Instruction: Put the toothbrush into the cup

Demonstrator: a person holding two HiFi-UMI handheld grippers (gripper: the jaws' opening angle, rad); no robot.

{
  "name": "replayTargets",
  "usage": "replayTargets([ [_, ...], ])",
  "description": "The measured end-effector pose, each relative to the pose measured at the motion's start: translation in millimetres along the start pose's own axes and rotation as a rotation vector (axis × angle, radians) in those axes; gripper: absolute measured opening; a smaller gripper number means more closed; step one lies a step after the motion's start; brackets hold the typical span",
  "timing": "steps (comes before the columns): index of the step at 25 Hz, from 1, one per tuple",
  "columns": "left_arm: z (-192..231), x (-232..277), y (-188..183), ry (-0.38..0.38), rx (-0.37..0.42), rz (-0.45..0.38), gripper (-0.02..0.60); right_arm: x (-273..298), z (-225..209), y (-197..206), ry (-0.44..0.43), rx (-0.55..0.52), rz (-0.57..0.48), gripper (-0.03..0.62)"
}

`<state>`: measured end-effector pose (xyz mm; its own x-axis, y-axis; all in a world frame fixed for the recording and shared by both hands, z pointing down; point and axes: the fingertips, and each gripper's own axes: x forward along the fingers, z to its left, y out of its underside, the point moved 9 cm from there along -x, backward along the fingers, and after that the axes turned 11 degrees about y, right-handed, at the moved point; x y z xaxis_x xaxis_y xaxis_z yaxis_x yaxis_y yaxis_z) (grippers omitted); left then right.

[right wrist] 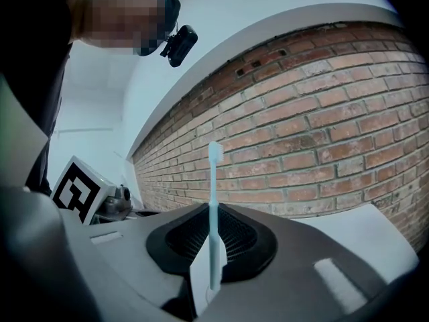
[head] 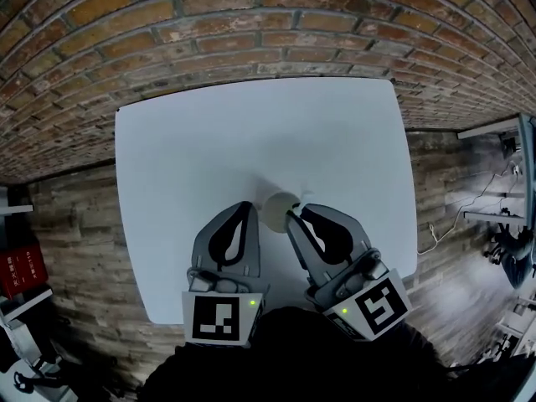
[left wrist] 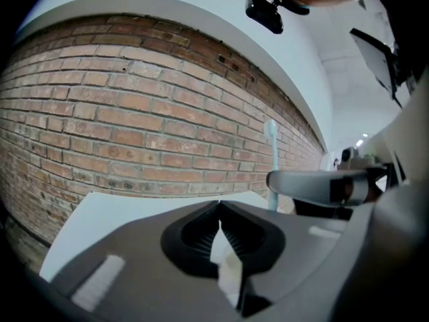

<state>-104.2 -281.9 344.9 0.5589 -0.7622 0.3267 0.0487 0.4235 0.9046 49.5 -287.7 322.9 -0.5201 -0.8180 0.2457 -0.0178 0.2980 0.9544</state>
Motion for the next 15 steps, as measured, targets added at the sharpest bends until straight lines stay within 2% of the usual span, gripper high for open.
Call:
replayTargets([
  [4,3,9,13,-0.009,-0.021,0.043,0.008,10,-9,19,-0.008,0.010,-0.012,0.040],
  [9,-1,21,26,-0.011,-0.046,0.074,0.008,12,-17,41,-0.026,-0.035,0.073,0.041],
  [15,0,24,33,-0.035,-0.061,0.086,0.008,20,-18,59,-0.061,-0.021,0.166,0.058],
])
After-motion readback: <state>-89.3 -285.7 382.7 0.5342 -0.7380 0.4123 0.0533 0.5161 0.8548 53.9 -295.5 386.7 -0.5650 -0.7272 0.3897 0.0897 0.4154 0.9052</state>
